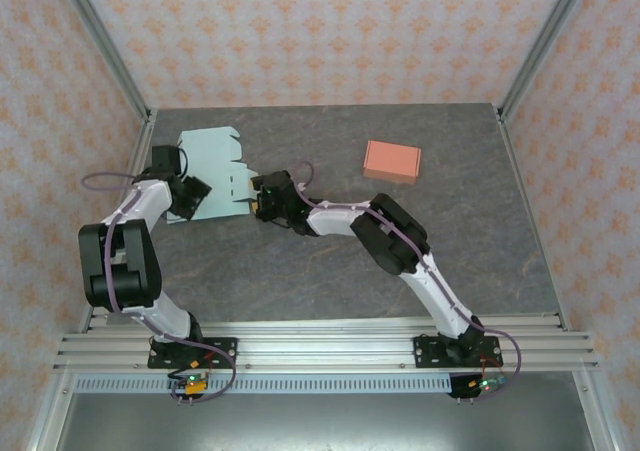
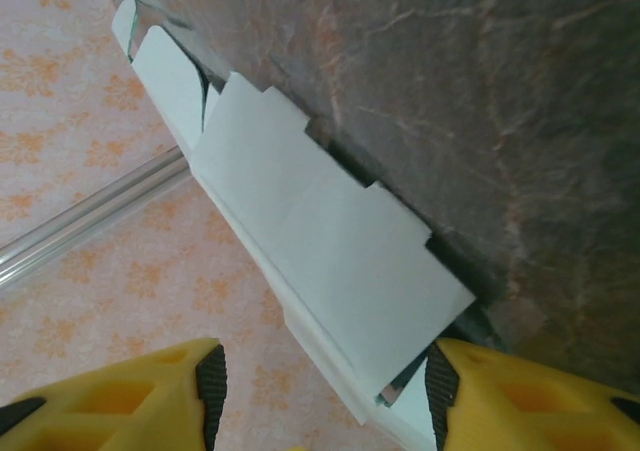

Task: Fold the paper box

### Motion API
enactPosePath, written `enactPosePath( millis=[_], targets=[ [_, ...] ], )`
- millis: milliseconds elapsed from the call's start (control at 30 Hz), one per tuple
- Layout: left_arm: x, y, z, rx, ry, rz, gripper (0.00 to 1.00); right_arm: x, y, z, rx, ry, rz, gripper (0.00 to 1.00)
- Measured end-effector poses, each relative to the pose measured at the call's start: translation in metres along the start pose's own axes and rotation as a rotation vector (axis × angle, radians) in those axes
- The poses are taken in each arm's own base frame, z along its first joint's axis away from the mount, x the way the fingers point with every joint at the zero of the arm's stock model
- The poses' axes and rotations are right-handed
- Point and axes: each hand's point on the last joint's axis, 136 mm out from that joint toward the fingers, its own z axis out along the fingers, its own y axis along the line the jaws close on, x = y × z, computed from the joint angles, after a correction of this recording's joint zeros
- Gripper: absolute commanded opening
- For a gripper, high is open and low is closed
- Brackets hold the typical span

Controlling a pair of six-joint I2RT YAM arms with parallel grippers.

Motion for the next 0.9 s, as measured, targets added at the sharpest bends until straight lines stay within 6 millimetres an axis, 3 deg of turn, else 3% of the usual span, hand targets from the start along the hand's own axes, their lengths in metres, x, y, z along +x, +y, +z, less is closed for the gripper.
enactPosePath(
  millis=[133, 233, 367, 567, 600, 633, 800, 900],
  targets=[
    [-0.03, -0.016, -0.028, 0.011, -0.129, 0.057, 0.55, 0.001, 0.001, 0.001, -0.015, -0.019, 0.012, 0.51],
    [-0.043, -0.015, -0.031, -0.018, -0.191, 0.095, 0.54, -0.002, 0.001, 0.009, -0.037, -0.04, 0.016, 0.45],
    [-0.047, -0.01, -0.014, -0.053, -0.191, 0.126, 0.54, -0.004, 0.009, 0.021, -0.092, -0.049, 0.024, 0.38],
    [-0.04, 0.002, 0.02, -0.107, -0.128, 0.133, 0.53, -0.012, 0.021, 0.032, -0.153, -0.077, 0.004, 0.16],
    [-0.039, 0.003, 0.023, -0.114, -0.12, 0.134, 0.54, -0.014, 0.023, 0.033, -0.161, -0.083, -0.01, 0.03],
    [-0.039, 0.004, 0.025, -0.117, -0.116, 0.14, 0.53, -0.017, 0.025, 0.034, -0.17, -0.088, -0.021, 0.0],
    [-0.046, -0.001, 0.019, -0.105, -0.121, 0.157, 0.55, -0.032, 0.039, 0.033, -0.213, -0.109, -0.084, 0.0],
    [-0.06, -0.01, 0.001, -0.068, -0.157, 0.164, 0.57, -0.042, 0.046, 0.027, -0.243, -0.121, -0.139, 0.0]
  ],
)
